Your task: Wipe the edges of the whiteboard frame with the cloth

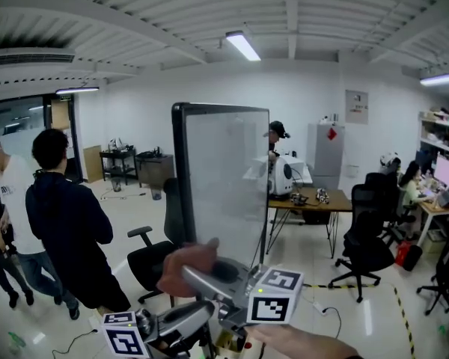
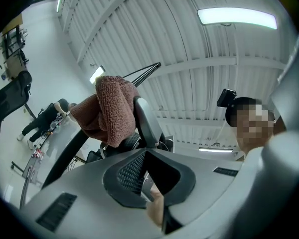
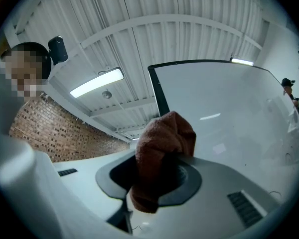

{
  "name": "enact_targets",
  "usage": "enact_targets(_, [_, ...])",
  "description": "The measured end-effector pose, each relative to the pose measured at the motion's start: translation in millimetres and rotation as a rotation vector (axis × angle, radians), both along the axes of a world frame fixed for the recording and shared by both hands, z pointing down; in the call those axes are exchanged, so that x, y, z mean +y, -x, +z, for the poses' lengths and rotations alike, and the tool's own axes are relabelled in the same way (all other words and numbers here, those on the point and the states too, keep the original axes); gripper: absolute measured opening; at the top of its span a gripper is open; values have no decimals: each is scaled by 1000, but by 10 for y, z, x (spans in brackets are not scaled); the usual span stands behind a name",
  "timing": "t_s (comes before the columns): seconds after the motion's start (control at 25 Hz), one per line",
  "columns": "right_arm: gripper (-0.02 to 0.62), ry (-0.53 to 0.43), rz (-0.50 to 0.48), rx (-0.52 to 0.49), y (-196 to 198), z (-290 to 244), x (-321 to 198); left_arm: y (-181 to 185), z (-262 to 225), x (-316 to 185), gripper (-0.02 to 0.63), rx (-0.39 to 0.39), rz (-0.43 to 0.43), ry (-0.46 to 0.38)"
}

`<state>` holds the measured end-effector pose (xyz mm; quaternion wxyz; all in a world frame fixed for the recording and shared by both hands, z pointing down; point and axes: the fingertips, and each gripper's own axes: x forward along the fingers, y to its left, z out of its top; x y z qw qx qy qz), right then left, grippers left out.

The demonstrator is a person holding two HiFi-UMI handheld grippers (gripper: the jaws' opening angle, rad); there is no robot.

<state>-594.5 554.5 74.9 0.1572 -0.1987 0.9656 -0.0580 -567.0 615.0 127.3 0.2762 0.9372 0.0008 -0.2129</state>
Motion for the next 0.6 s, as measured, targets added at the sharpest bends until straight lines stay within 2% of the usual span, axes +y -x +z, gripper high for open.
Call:
enact_targets(0.36, [109, -116, 19, 56, -80, -384, 33, -177, -166, -27, -12, -43, -26, -96])
enact_targets(0.6, [110, -165, 27, 75, -71, -675, 47, -226, -446, 14, -12, -63, -32, -166])
